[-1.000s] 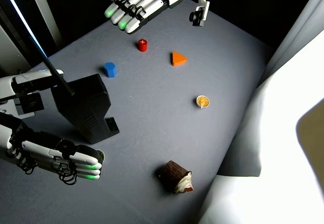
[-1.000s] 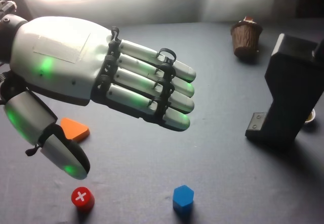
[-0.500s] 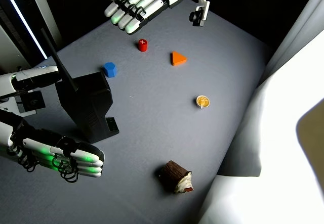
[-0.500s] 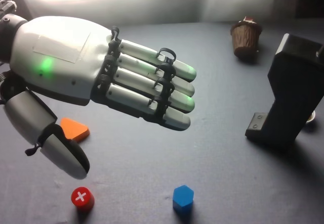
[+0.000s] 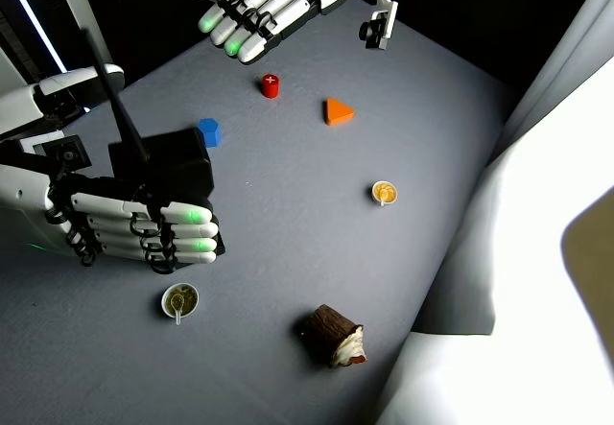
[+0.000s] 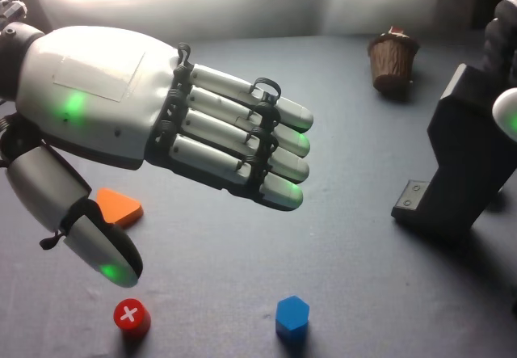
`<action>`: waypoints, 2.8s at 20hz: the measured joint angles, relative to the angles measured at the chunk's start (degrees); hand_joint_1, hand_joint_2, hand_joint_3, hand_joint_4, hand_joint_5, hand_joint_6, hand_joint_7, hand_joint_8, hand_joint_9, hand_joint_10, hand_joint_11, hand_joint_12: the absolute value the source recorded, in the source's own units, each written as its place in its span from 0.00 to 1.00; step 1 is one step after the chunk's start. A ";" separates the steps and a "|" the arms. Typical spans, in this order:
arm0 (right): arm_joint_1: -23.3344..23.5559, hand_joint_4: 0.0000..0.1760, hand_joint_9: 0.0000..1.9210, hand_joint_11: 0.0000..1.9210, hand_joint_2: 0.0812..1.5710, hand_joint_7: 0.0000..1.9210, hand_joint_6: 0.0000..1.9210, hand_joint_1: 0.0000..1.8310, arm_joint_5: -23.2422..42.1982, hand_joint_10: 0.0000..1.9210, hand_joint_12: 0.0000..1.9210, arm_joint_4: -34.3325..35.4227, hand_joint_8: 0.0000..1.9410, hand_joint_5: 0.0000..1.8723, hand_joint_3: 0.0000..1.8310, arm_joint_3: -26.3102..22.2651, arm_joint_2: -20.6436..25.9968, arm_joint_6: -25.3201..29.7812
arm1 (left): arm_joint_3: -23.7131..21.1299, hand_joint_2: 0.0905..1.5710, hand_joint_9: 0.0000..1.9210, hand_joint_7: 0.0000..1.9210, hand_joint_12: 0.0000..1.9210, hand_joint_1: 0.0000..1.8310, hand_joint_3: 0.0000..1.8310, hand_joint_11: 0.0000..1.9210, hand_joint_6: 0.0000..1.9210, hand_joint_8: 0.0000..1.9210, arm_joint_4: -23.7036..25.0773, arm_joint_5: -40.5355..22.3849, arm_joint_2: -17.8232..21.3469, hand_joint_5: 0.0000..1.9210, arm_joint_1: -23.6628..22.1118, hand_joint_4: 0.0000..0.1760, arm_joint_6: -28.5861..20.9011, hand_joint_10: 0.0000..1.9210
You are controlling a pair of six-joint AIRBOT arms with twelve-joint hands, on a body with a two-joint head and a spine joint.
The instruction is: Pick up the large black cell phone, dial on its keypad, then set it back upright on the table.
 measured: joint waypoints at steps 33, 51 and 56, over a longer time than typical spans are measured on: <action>-1.79 0.00 0.13 0.00 0.60 0.12 0.01 0.59 0.35 0.01 0.45 2.62 0.01 0.12 0.00 3.65 -2.54 -0.02 | 0.13 0.74 0.06 0.06 0.10 0.00 0.00 0.00 0.00 0.00 0.90 0.02 0.00 0.06 -0.17 0.00 0.00 0.00; -1.81 0.00 0.52 0.46 0.68 0.51 0.42 0.81 1.09 0.54 0.81 2.60 0.46 0.51 0.00 4.26 -2.21 -0.17 | 0.13 0.73 0.05 0.06 0.06 0.00 0.00 0.00 0.00 0.00 1.09 0.02 0.00 0.05 -0.63 0.00 -0.26 0.00; -1.99 0.00 0.54 0.46 0.67 0.53 0.42 0.82 1.36 0.50 0.79 1.20 0.41 0.52 0.00 7.65 -1.40 -0.02 | 0.37 0.77 0.05 0.07 0.05 0.03 0.00 0.00 0.00 0.00 1.95 -0.70 -0.68 0.05 -1.90 0.00 -0.46 0.00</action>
